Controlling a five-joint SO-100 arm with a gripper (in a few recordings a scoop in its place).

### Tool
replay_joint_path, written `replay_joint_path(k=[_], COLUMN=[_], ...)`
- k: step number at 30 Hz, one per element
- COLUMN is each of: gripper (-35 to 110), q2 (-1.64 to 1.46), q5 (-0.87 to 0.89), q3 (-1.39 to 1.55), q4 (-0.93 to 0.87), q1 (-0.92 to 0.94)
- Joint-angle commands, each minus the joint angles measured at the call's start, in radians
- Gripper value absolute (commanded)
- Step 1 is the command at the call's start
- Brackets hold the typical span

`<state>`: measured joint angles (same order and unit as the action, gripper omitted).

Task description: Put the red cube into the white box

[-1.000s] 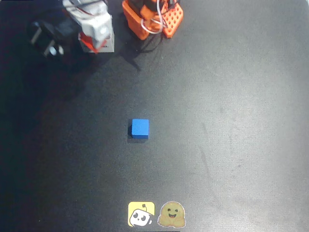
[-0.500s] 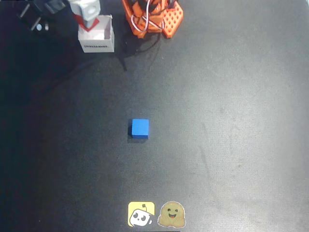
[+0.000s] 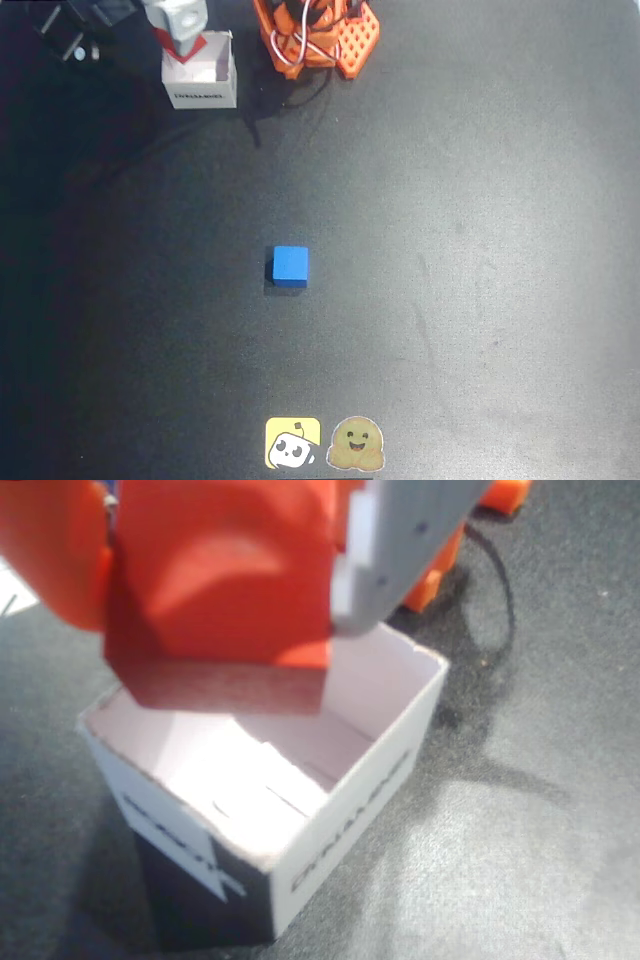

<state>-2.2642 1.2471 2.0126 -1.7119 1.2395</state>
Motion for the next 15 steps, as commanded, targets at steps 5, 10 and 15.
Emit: replay_joint_path(k=[5, 10, 15], gripper=[15, 19, 20], q2=[-0.023, -0.02, -0.023], q5=[-0.009, -0.009, -0.009], q3=[-0.003, -0.003, -0.003], q4=[-0.04, -0.04, -0.04], q1=[-0.026, -0.041, -0.057])
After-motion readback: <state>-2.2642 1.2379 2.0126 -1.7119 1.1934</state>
